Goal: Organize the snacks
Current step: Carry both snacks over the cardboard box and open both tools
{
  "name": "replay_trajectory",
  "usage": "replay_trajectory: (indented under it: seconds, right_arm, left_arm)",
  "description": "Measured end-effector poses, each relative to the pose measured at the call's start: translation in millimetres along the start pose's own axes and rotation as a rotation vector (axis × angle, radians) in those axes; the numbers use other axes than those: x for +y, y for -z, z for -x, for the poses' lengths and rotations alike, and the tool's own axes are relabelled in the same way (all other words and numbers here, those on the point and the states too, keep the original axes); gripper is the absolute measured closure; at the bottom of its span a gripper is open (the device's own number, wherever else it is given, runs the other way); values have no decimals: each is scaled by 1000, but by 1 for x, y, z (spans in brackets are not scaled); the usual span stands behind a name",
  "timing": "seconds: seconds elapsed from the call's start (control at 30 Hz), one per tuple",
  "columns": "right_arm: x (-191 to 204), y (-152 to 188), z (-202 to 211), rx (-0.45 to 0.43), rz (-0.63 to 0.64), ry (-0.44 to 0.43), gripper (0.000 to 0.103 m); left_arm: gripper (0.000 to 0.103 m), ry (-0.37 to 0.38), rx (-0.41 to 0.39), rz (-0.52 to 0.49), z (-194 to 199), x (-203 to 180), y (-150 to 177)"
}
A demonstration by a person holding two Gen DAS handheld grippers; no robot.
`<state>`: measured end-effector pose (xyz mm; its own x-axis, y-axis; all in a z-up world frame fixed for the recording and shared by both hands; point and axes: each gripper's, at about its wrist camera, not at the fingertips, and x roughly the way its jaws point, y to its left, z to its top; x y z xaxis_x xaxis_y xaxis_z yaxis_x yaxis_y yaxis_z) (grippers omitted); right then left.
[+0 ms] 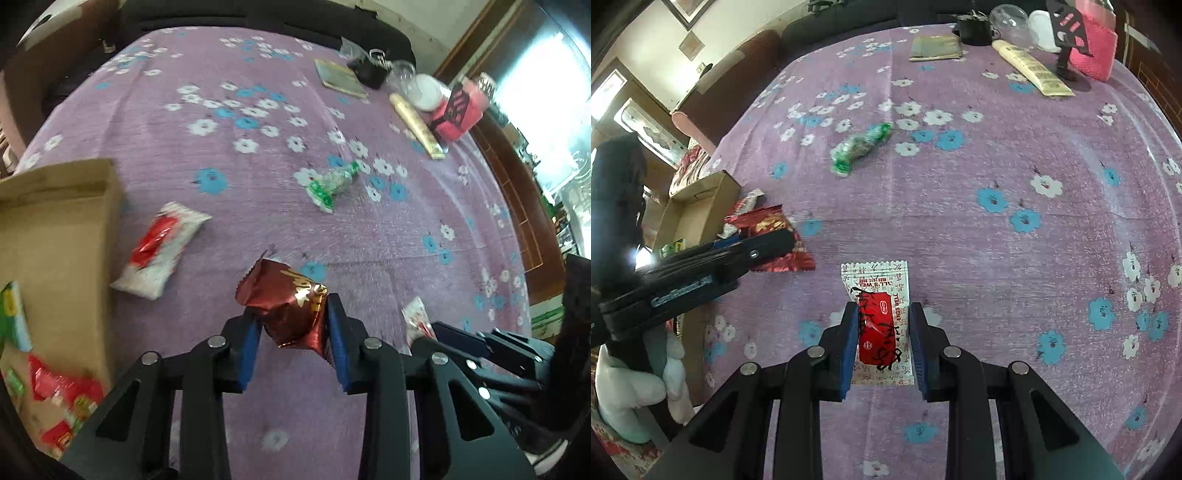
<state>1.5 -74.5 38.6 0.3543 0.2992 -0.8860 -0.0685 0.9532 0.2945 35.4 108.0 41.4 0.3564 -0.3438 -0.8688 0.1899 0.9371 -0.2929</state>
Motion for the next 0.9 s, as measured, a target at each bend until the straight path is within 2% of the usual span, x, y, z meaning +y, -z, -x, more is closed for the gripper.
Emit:
replay_trajectory:
  seconds: [0.17,0.27,0.33,0.5,0.6,0.8,0.9]
  right_arm:
    - [41,-4,4,-13,53,-41,77]
    - [75,-7,3,-16,101,-79,78]
    - [100,-7,0,-14,141,-103,78]
    - [162,-3,-18,9,213,-145,78]
    - [193,1,-27,20,256,-159,78]
    - [234,10,-48,51,317,-167,77]
    - [248,16,-58,61,341,-144,75]
  left_arm:
    - [67,-3,-85,56,62,30,16]
    - [67,-69,-147,95,106,62,32]
    - [67,-107,-157,125,121,85,44]
    - [67,-193,-143,230,131,144,71]
    - [66,-202,-134,259,131,162,82]
    - [66,-242,-113,236,131,171,88]
    - [61,-256,-119,224,135,174,89]
